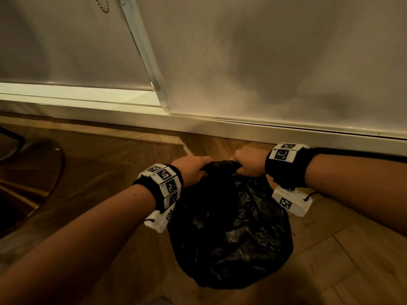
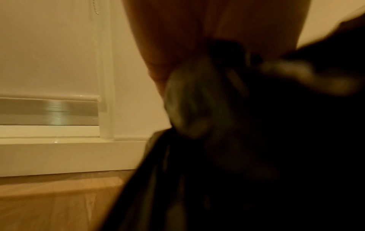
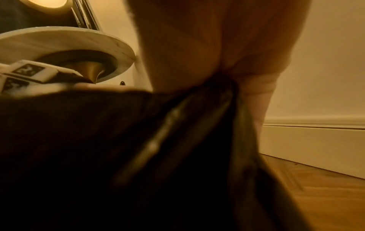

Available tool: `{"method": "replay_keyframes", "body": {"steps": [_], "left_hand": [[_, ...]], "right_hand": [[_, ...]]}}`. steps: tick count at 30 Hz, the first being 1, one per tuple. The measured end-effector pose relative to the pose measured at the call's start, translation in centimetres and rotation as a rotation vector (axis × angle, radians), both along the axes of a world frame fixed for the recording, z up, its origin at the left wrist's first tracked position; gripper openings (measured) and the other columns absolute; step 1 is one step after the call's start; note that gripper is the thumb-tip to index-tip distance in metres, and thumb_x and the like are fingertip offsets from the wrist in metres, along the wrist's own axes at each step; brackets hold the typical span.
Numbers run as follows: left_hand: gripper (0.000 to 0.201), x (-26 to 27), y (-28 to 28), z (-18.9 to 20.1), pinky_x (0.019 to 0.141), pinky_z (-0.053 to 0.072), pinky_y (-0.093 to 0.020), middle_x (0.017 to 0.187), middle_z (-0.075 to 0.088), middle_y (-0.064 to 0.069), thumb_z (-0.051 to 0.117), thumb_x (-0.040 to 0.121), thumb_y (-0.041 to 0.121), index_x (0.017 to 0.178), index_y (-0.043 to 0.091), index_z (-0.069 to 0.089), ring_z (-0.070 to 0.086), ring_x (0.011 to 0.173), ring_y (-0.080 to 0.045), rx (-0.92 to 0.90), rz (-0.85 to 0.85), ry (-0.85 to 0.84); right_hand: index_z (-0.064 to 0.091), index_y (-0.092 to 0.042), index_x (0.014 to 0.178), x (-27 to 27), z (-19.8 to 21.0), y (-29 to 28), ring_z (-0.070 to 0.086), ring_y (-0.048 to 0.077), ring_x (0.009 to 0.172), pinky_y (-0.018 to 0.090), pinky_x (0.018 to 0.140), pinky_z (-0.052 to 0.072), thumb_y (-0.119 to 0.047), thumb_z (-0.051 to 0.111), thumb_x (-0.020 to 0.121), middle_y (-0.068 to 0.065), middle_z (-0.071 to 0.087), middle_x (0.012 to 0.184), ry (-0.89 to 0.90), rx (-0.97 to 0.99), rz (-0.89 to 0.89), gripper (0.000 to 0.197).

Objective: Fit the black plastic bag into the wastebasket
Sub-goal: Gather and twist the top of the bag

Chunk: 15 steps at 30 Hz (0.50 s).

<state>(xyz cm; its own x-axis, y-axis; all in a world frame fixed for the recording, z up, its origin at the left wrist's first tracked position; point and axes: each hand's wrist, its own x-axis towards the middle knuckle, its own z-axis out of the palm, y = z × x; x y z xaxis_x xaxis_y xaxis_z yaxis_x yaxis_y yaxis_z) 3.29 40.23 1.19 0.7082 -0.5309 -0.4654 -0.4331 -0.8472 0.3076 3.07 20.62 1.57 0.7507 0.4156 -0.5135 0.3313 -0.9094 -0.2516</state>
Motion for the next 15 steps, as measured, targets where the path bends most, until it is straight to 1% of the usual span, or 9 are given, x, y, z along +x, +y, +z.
{"method": "replay_keyframes", "body": {"steps": [2,4,5,6,7,9,11,13,15], "left_hand": [[0.035,0.2,0.6,-0.1,0.096,0.046,-0.041,0.125,0.061,-0.010,0.048,0.095,0.022,0.130,0.022,0.048,0.057,0.114,-0.031,-0.007,0.038,0.047],[0.037,-0.1,1.3,-0.4,0.098,0.044,-0.041,0.128,0.059,-0.010,0.046,0.096,0.021,0.133,0.024,0.045,0.056,0.117,-0.030,-0.032,0.072,0.071],[0.038,-0.2,1.4,-0.6,0.098,0.044,-0.041,0.129,0.059,-0.010,0.045,0.097,0.020,0.134,0.025,0.044,0.056,0.117,-0.031,-0.043,0.079,0.071],[0.038,-0.4,1.5,-0.7,0.098,0.044,-0.041,0.129,0.059,-0.010,0.044,0.097,0.019,0.134,0.025,0.044,0.055,0.117,-0.031,-0.052,0.085,0.070],[0.038,-0.4,1.5,-0.9,0.098,0.044,-0.042,0.129,0.059,-0.011,0.043,0.097,0.019,0.135,0.025,0.043,0.055,0.117,-0.032,-0.064,0.090,0.065],[0.038,-0.2,1.2,-1.1,0.097,0.045,-0.043,0.128,0.060,-0.011,0.043,0.097,0.019,0.134,0.026,0.044,0.056,0.116,-0.032,-0.088,0.094,0.052],[0.034,0.1,0.7,-1.1,0.095,0.046,-0.040,0.124,0.062,-0.011,0.044,0.097,0.018,0.130,0.025,0.048,0.057,0.113,-0.032,-0.116,0.105,0.040],[0.031,0.5,0.5,-1.2,0.094,0.046,-0.039,0.121,0.063,-0.010,0.045,0.096,0.019,0.127,0.025,0.049,0.058,0.111,-0.031,-0.132,0.126,0.025],[0.031,1.1,0.6,-1.2,0.094,0.046,-0.040,0.121,0.063,-0.010,0.045,0.096,0.019,0.126,0.026,0.049,0.058,0.111,-0.031,-0.138,0.144,0.005]], "right_hand": [[0.060,-0.012,0.115,-0.1,-0.5,-0.6,0.061,0.029,0.106,0.031,0.082,0.047,-0.032,0.062,0.088,0.011,0.066,0.113,0.001,0.013,-0.048,0.033],[0.040,-0.016,0.140,-0.8,-1.0,-1.3,0.054,0.030,0.120,0.036,0.097,0.046,-0.041,0.067,0.083,0.011,0.056,0.133,0.034,0.055,-0.098,0.069],[0.028,-0.018,0.147,-1.5,-1.1,-1.7,0.051,0.029,0.124,0.038,0.101,0.044,-0.041,0.070,0.081,0.010,0.051,0.138,0.056,0.093,-0.125,0.081],[0.023,-0.021,0.149,-2.2,-1.3,-2.1,0.050,0.028,0.125,0.038,0.102,0.043,-0.037,0.070,0.082,0.008,0.050,0.140,0.078,0.151,-0.157,0.083],[0.024,-0.024,0.147,-2.8,-1.5,-2.3,0.051,0.027,0.124,0.037,0.101,0.043,-0.029,0.068,0.084,0.007,0.050,0.139,0.095,0.213,-0.192,0.077],[0.033,-0.027,0.141,-3.1,-1.8,-3.0,0.052,0.026,0.122,0.035,0.099,0.043,-0.015,0.060,0.089,0.006,0.053,0.134,0.105,0.295,-0.265,0.060],[0.039,-0.026,0.138,-2.9,-1.5,-3.4,0.052,0.025,0.122,0.031,0.098,0.041,-0.011,0.057,0.089,0.006,0.054,0.134,0.088,0.319,-0.317,0.054],[0.035,-0.027,0.143,-2.7,-1.1,-3.7,0.049,0.024,0.127,0.027,0.100,0.038,-0.014,0.060,0.089,0.005,0.050,0.140,0.082,0.348,-0.375,0.061],[0.020,-0.026,0.151,-3.1,-0.7,-3.9,0.046,0.026,0.130,0.025,0.101,0.037,-0.021,0.065,0.087,0.005,0.044,0.146,0.101,0.390,-0.472,0.078]]}}
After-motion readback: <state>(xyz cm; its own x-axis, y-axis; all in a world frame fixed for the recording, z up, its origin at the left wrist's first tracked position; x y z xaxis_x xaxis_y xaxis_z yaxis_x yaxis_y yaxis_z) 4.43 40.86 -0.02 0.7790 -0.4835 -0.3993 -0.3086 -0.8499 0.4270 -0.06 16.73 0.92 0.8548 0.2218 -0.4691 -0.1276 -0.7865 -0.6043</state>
